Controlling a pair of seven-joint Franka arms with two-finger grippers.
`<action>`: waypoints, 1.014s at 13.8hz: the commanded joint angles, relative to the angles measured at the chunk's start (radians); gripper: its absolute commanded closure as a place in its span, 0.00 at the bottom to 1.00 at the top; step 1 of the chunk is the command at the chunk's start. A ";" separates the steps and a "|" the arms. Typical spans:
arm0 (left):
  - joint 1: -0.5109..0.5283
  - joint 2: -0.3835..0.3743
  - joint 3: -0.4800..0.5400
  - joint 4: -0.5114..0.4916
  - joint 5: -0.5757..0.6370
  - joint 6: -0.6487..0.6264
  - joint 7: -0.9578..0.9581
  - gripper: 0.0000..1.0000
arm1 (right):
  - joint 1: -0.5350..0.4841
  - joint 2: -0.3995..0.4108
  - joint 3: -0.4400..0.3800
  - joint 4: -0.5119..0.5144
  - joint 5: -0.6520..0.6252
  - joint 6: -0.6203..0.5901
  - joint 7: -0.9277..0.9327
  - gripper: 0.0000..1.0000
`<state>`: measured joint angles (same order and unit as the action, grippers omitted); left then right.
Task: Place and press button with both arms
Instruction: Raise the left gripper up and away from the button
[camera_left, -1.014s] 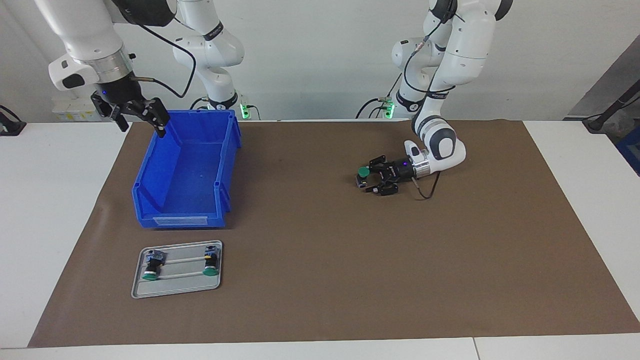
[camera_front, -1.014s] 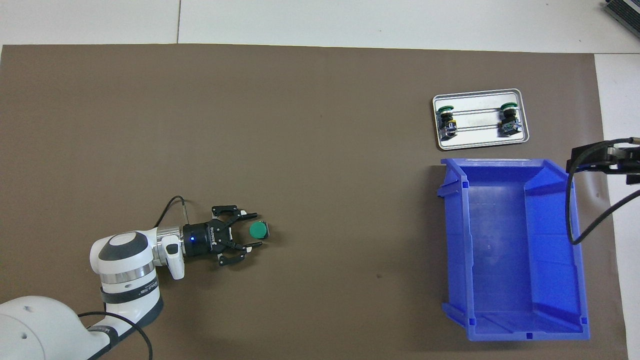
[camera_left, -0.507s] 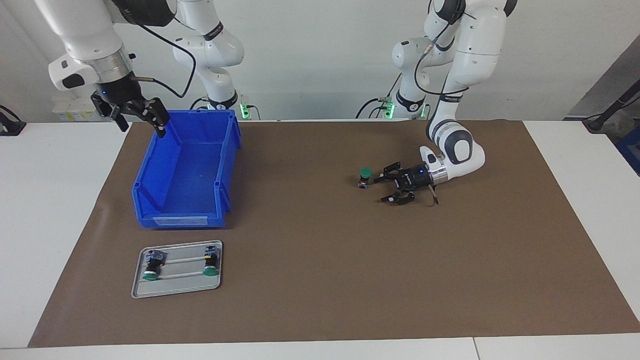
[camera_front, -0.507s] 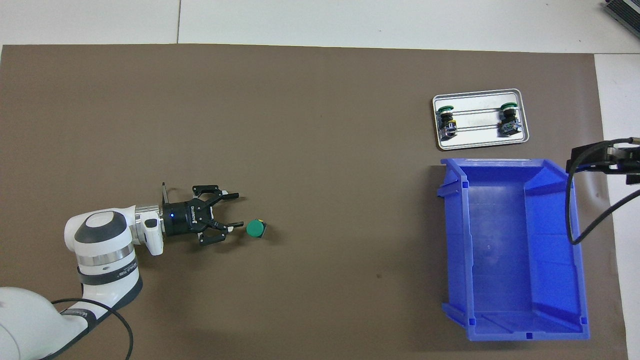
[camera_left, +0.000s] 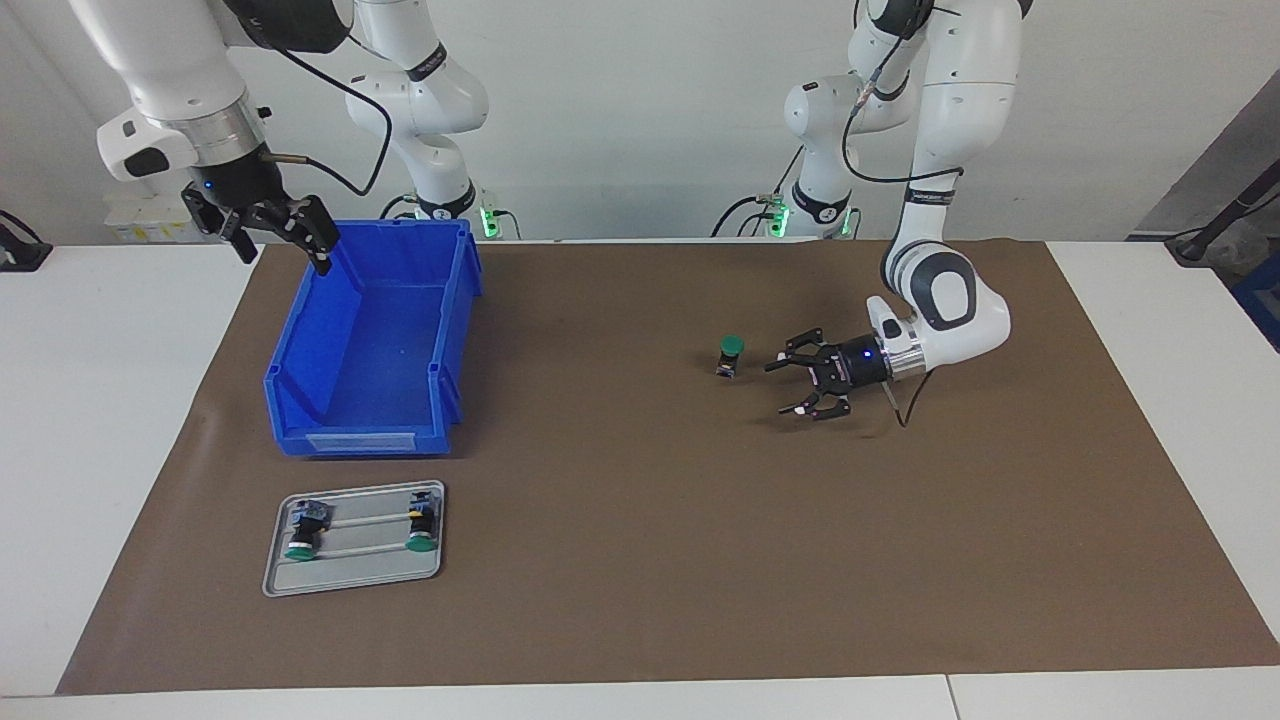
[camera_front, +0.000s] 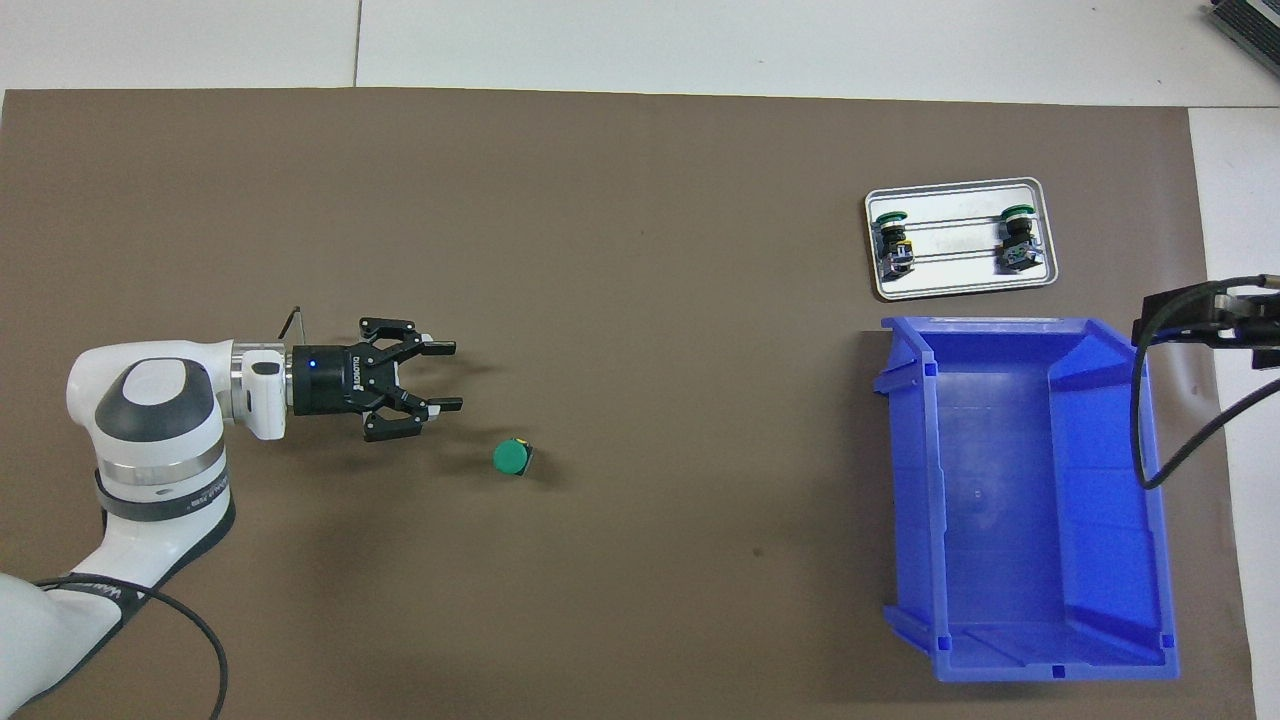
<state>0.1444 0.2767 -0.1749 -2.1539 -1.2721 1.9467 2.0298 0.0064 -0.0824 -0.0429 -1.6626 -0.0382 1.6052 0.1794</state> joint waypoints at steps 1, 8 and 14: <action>0.029 -0.019 -0.003 0.133 0.162 -0.064 -0.251 0.24 | -0.011 -0.025 -0.003 -0.028 0.020 0.009 -0.032 0.00; -0.012 -0.115 -0.015 0.373 0.625 -0.162 -0.926 0.25 | -0.019 -0.025 -0.003 -0.028 0.020 0.009 -0.032 0.00; -0.325 -0.148 -0.015 0.388 1.055 -0.138 -1.570 0.59 | -0.019 -0.025 -0.003 -0.025 0.020 0.007 -0.032 0.00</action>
<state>-0.0896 0.1392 -0.2057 -1.7555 -0.3177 1.7929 0.6301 -0.0015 -0.0829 -0.0442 -1.6627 -0.0382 1.6052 0.1794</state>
